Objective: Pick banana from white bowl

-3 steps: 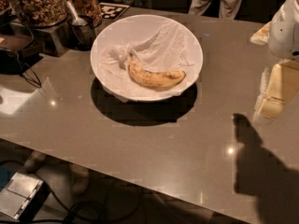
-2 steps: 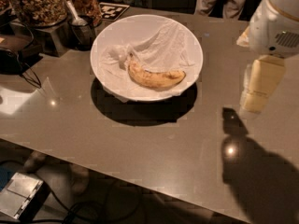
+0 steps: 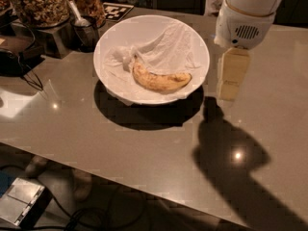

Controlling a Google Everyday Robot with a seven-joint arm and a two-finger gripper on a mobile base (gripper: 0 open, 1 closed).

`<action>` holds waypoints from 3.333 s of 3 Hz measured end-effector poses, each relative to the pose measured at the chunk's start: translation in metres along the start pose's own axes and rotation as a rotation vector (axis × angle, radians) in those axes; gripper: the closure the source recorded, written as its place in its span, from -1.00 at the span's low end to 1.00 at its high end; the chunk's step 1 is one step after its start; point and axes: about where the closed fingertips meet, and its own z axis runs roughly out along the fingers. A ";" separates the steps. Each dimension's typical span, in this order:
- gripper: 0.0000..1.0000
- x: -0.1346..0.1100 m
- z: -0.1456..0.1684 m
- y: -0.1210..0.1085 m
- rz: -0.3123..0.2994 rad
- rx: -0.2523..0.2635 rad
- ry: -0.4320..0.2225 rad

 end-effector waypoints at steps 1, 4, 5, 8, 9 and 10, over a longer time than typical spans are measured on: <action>-1.00 -0.006 -0.001 -0.007 0.000 0.034 -0.023; -1.00 -0.109 0.031 -0.069 0.045 -0.028 -0.063; -1.00 -0.120 0.048 -0.076 0.072 -0.075 -0.080; -0.32 -0.132 0.092 -0.076 0.105 -0.210 -0.110; -0.30 -0.134 0.109 -0.074 0.104 -0.250 -0.100; -0.30 -0.130 0.132 -0.073 0.113 -0.298 -0.084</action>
Offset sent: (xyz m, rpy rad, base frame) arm 0.0274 0.0445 -0.0027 0.0013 0.0571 -0.0687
